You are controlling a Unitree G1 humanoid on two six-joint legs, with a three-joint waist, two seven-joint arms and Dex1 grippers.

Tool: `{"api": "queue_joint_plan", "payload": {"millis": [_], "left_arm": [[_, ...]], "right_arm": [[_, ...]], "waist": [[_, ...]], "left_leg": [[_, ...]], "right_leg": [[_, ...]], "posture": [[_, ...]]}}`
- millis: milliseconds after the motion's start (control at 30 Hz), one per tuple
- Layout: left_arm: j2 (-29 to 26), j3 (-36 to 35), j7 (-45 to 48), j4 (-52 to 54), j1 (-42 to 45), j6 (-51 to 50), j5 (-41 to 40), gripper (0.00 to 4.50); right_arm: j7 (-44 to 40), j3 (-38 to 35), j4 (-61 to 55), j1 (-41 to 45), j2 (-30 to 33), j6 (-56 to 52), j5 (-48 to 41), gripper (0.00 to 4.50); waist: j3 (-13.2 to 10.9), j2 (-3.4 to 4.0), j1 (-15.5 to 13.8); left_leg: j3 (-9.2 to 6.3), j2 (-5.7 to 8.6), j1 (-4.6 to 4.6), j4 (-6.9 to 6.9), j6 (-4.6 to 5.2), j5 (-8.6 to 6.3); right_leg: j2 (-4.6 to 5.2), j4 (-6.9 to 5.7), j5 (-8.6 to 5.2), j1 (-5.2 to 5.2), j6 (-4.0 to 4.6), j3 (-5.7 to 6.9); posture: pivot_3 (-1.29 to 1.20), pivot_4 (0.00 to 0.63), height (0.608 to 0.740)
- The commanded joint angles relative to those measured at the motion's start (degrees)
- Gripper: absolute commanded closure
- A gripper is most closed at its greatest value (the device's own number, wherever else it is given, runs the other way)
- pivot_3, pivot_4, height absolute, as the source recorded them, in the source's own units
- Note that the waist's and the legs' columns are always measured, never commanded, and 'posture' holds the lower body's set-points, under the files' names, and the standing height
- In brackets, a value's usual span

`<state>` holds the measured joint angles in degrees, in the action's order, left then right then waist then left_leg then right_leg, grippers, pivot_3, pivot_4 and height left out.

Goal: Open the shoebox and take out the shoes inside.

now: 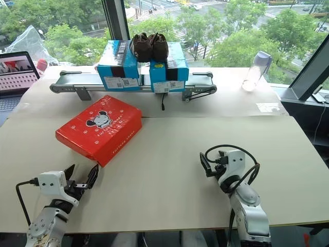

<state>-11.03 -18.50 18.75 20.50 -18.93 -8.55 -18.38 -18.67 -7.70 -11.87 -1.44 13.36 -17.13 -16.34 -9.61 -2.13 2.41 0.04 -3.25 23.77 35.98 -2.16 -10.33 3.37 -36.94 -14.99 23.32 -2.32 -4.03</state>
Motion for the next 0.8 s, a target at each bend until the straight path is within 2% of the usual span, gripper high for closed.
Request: {"api": "queue_joint_plan", "payload": {"millis": [33,167,367,433,500,633,700,800], "left_arm": [[-0.69,-0.25,0.14,0.0,0.13,1.58,-0.08,0.0],[-1.72,-2.43,1.32,-0.88,-0.49,1.91,-1.55,0.0],[-8.54,-10.93,8.78,-2.16,-1.27,1.37,-9.86,0.0],[-11.7,-13.9,11.79,-2.68,-1.81,0.45,-12.73,0.0],[-16.41,-16.68,17.43,-0.85,-3.8,-3.82,-19.04,0.0],[-27.4,-24.11,26.09,0.82,-6.51,-11.2,-27.83,0.0],[-32.63,-28.26,27.97,-0.2,-4.47,-14.42,-32.08,0.0],[-36.42,-29.47,28.35,-1.13,-1.15,-16.15,-32.94,0.0]], "right_arm": [[0.46,-0.2,-1.87,0.22,-0.05,0.92,0.24,0.02],[-0.46,0.15,-0.38,1.24,0.56,1.89,0.47,0.02],[-4.41,-0.06,2.45,5.94,2.97,1.6,-1.01,0.02],[-6.57,0.15,2.41,8.18,4.13,-0.16,-2.42,0.02],[-9.47,0.87,1.81,10.99,5.98,-4.22,-4.69,0.02],[-18.1,3.18,-0.64,16.64,11.87,-12.96,-10.28,0.02],[-22.09,4.27,-1.61,19.94,15.48,-17.08,-12.53,0.02],[-24.85,5.48,-1.88,23.13,18.27,-19.79,-13.56,0.02]], "waist": [[0.0,0.0,0.0],[0.0,0.0,0.06],[0.0,0.0,0.22],[-0.01,0.01,0.18],[-0.01,0.0,0.16],[-0.05,0.0,0.23],[-0.08,0.04,-0.07],[-0.08,0.05,-0.34]], "left_leg": [[0.0,0.0,0.0,0.0,0.0,0.0],[0.0,0.0,0.0,0.0,0.0,0.0],[0.01,-0.01,-0.03,0.0,0.0,0.0],[0.01,-0.01,-0.02,0.0,0.0,0.0],[0.01,-0.01,-0.02,0.0,0.0,0.0],[0.02,-0.06,-0.02,-0.01,0.0,0.0],[0.02,-0.1,-0.01,-0.02,0.01,0.0],[0.02,-0.1,-0.02,0.0,0.01,0.0]], "right_leg": [[0.0,0.0,0.0,0.0,0.0,0.0],[0.0,0.0,0.0,0.0,0.0,0.0],[-0.01,-0.04,-0.01,0.02,0.03,0.0],[0.0,-0.04,-0.02,0.02,0.04,0.0],[0.0,-0.03,-0.01,0.02,0.03,0.0],[0.0,-0.05,-0.08,0.04,0.19,0.01],[-0.02,-0.06,-0.16,0.09,0.32,0.04],[-0.02,-0.08,-0.22,0.07,0.38,0.06]], "posture": [[0.0,0.15,0.74],[0.0,0.15,0.74],[0.0,0.15,0.74],[0.0,0.15,0.74],[0.0,0.15,0.74],[0.0,0.15,0.74],[0.0,0.15,0.74],[0.0,0.15,0.74]]}}
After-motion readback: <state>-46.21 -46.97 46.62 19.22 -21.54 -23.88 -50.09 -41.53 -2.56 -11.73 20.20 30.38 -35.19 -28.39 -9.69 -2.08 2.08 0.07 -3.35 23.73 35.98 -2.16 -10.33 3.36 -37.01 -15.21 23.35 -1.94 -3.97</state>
